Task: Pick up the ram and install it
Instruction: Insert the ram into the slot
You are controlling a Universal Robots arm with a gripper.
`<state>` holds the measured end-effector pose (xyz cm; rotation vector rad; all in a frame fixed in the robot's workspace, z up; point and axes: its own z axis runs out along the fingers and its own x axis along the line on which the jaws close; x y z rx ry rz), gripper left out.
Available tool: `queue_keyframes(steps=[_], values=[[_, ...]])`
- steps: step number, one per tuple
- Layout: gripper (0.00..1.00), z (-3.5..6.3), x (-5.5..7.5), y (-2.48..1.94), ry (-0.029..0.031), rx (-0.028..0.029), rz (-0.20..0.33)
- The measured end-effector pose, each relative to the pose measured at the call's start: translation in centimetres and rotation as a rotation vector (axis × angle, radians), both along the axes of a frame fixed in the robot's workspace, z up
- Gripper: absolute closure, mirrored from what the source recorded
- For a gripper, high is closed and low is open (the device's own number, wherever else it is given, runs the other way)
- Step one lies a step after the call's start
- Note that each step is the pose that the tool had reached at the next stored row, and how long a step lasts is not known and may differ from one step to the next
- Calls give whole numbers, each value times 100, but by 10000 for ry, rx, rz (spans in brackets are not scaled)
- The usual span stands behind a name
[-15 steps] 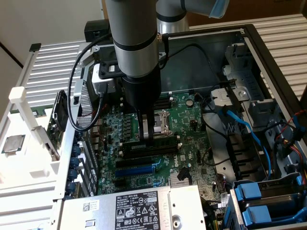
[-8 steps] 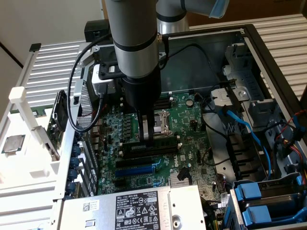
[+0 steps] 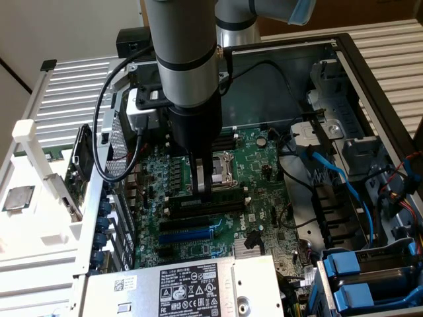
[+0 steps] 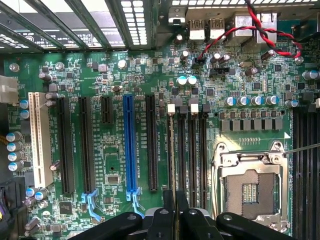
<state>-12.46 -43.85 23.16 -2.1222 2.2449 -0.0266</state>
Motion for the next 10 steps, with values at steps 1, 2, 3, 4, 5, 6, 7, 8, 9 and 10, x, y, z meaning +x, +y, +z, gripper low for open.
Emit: queue_keyframes(steps=[1, 2, 3, 4, 5, 6, 7, 8, 9, 10], values=[[87, 0, 0, 3, 1, -1, 1], [87, 0, 0, 3, 1, -1, 1], [87, 0, 1, 3, 1, -1, 0], [87, -2, 1, 3, -2, -1, 0], [87, -2, 1, 2, -2, 0, 0], [87, -2, 1, 0, -2, 0, 0], [87, -1, 1, -2, -3, -2, 0], [87, -2, 1, -2, -4, -1, 0], [87, -2, 1, -2, -5, -1, -1], [87, -3, 1, -2, -4, -1, -7]])
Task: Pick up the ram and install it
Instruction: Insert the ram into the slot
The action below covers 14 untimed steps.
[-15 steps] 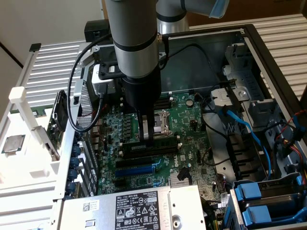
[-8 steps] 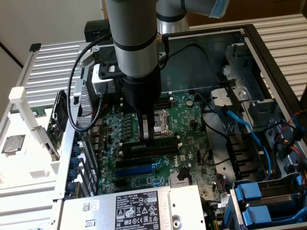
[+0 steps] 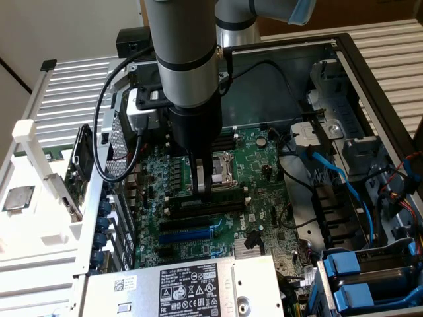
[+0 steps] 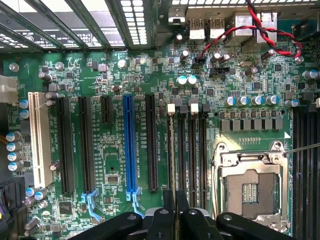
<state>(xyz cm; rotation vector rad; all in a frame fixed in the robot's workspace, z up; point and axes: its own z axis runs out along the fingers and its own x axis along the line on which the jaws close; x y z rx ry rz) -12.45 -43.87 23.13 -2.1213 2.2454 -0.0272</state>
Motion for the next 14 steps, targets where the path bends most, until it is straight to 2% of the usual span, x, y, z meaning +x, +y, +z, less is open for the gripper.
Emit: queue_keyframes(steps=[14], values=[[87, -5, 0, 0, -1, 0, -27]])
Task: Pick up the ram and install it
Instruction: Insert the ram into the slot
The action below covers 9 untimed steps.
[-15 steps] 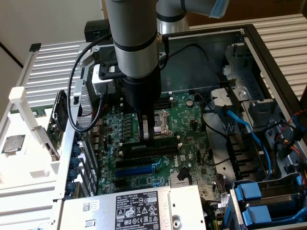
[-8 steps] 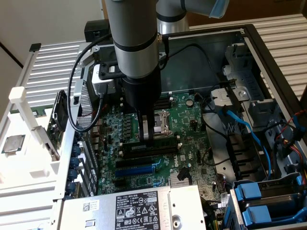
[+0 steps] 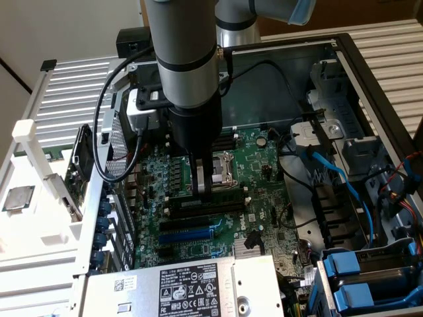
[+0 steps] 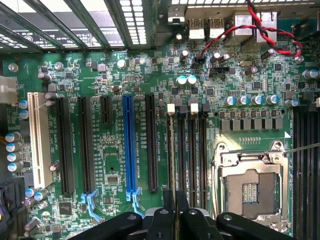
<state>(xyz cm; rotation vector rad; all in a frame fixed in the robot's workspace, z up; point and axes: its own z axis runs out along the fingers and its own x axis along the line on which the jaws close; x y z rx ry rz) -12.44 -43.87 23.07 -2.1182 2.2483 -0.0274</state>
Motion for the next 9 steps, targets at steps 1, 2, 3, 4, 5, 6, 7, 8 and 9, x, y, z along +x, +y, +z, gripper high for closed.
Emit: queue_keyframes(steps=[1, 2, 3, 4, 5, 6, 7, 8, 9], values=[[87, -1, 0, 0, 0, 0, 0], [87, -2, 0, 0, 0, 0, 0], [87, -4, 0, 0, -3, 0, 0], [87, -6, -1, 0, -3, 0, -2], [87, -7, -1, 0, -3, -1, -2], [87, -9, -1, 0, -4, -1, -1], [87, -10, 0, 0, -4, 0, 0], [87, -11, 0, 0, -4, 0, 0], [87, -14, 0, 0, -4, 0, 0]])
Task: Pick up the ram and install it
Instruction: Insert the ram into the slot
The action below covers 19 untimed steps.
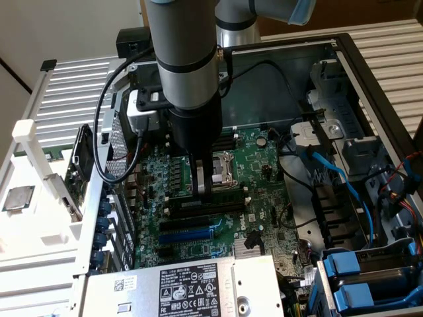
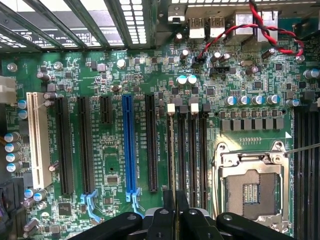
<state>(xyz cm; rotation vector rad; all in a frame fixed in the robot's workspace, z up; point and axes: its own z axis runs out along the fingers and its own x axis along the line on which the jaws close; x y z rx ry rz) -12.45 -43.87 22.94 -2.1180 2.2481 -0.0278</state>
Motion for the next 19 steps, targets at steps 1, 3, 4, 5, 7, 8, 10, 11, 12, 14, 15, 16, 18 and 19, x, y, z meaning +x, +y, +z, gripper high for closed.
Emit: queue_keyframes(steps=[1, 3, 4, 5, 7, 8, 10, 11, 12, 14, 15, 16, 18, 19], values=[[87, -1, 0, 0, 0, 0, 0], [87, -7, 0, 0, 0, 0, 0], [87, -9, 0, 0, -1, 1, 0], [87, -11, 0, 0, -1, 1, 0], [87, -22, 0, 0, -1, 0, 0], [87, -23, 0, 0, 0, -1, 0], [87, -28, 0, 0, -1, -1, 0], [87, -31, 0, 0, -1, 0, 0], [87, -33, 0, 0, -1, 0, 0], [87, -40, 0, 0, 0, 0, 0], [87, -45, 0, 0, -1, 0, 0], [87, -47, 0, 0, 0, 0, 0], [87, -48, 0, 0, 0, -1, 0], [87, -49, 0, 0, 0, 0, 0]])
